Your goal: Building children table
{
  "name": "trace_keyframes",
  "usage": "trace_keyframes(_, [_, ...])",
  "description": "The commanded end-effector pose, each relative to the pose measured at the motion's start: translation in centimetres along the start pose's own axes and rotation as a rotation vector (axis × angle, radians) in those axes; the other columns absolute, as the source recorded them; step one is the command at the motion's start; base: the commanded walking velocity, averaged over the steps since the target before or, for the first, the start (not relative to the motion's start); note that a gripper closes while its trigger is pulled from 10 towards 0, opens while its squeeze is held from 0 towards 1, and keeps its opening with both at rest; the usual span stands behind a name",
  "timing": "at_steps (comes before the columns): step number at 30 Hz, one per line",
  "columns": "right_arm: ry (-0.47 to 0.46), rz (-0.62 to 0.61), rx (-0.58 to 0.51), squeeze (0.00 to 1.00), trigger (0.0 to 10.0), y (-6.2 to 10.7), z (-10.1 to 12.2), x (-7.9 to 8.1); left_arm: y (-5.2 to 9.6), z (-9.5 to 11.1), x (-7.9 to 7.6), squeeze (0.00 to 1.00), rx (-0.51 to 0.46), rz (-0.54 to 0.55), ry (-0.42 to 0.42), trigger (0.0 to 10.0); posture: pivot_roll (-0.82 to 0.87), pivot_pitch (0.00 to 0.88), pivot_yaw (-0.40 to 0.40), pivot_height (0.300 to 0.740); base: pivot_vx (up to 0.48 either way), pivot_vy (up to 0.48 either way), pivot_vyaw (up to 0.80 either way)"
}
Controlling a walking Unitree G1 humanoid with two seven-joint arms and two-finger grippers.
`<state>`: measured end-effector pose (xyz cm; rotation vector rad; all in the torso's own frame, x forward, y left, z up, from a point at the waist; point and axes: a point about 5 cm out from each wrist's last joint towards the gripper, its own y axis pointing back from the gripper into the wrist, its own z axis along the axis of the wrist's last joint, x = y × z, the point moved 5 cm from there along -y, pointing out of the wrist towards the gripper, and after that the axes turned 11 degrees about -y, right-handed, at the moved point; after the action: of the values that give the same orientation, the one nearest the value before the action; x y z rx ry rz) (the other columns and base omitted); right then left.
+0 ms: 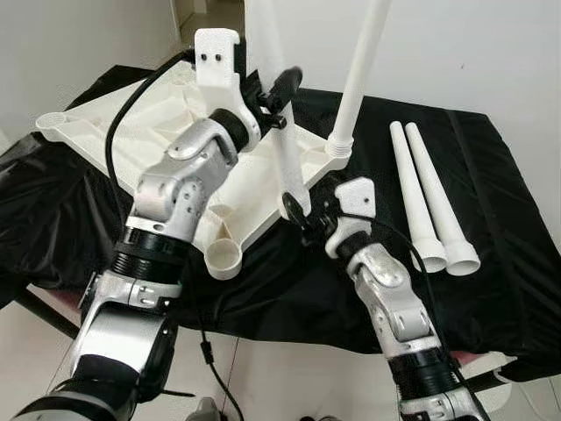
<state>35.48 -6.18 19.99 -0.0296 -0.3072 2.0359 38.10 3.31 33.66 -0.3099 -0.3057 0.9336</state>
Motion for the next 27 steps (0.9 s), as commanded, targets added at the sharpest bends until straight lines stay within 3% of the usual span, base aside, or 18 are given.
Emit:
trace_keyframes(1, [0.011, -0.017, 0.023, 0.00, 10.0, -0.4, -0.1, 0.0, 0.1, 1.2, -0.7, 0.00, -0.057, 0.006, -0.067, 10.0, 0.12, 0.062, -0.018, 0.740, 0.000, 0.000, 0.00])
trace_keyframes(8, [0.083, -0.046, 0.039, 0.00, 10.0, -2.3, 1.3, 0.3, 0.0, 3.1, -2.1, 0.00, -0.148, 0.011, -0.150, 10.0, 0.13, 0.072, -0.016, 0.740, 0.000, 0.000, 0.00])
trace_keyframes(14, [0.141, -0.063, 0.011, 0.00, 10.0, -3.2, 2.7, 0.4, 0.0, 3.6, -2.7, 0.00, -0.172, 0.018, -0.167, 10.0, 0.14, 0.079, -0.017, 0.740, 0.000, 0.000, 0.00])
trace_keyframes(27, [0.164, -0.102, -0.004, 0.00, 10.0, -4.2, 3.7, 0.0, -0.1, 3.8, -3.7, 0.00, -0.190, 0.002, -0.179, 10.0, 0.14, 0.079, -0.012, 0.740, 0.000, 0.000, 0.00])
